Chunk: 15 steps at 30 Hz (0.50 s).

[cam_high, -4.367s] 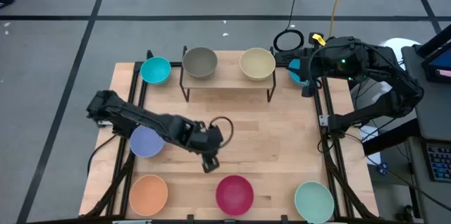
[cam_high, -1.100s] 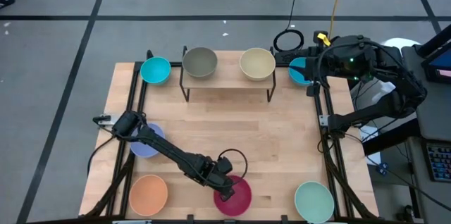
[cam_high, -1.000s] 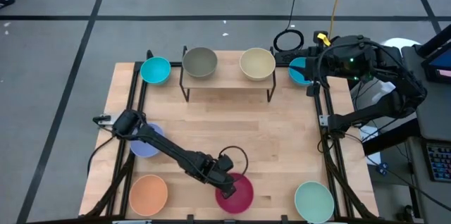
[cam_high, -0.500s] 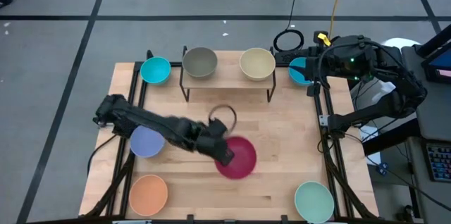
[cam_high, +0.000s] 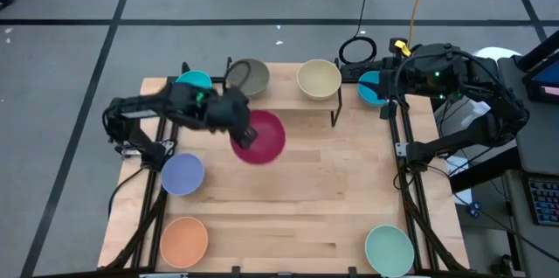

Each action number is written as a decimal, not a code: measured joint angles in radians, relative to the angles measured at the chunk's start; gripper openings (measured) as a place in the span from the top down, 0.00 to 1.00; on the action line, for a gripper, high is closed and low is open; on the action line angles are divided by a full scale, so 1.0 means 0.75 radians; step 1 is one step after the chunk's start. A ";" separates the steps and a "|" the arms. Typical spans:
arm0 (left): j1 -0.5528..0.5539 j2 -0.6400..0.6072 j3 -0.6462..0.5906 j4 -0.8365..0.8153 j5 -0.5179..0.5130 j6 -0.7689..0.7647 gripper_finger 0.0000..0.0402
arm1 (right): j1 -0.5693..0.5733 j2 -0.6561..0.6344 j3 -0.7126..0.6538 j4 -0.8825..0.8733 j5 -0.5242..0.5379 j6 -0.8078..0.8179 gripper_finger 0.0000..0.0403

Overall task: Place and stack bowls onto a shelf
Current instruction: Stack the pink bowl on top of the gray bowl on the shelf

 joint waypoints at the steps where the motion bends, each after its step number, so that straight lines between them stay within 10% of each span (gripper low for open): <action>1: 0.031 -0.018 0.000 0.003 -0.001 0.042 0.98 | 0.000 0.000 0.000 0.002 0.000 0.011 0.69; 15: 0.561 -0.055 -0.003 0.033 0.000 0.510 0.98 | 0.000 0.000 0.000 0.013 0.001 0.109 0.69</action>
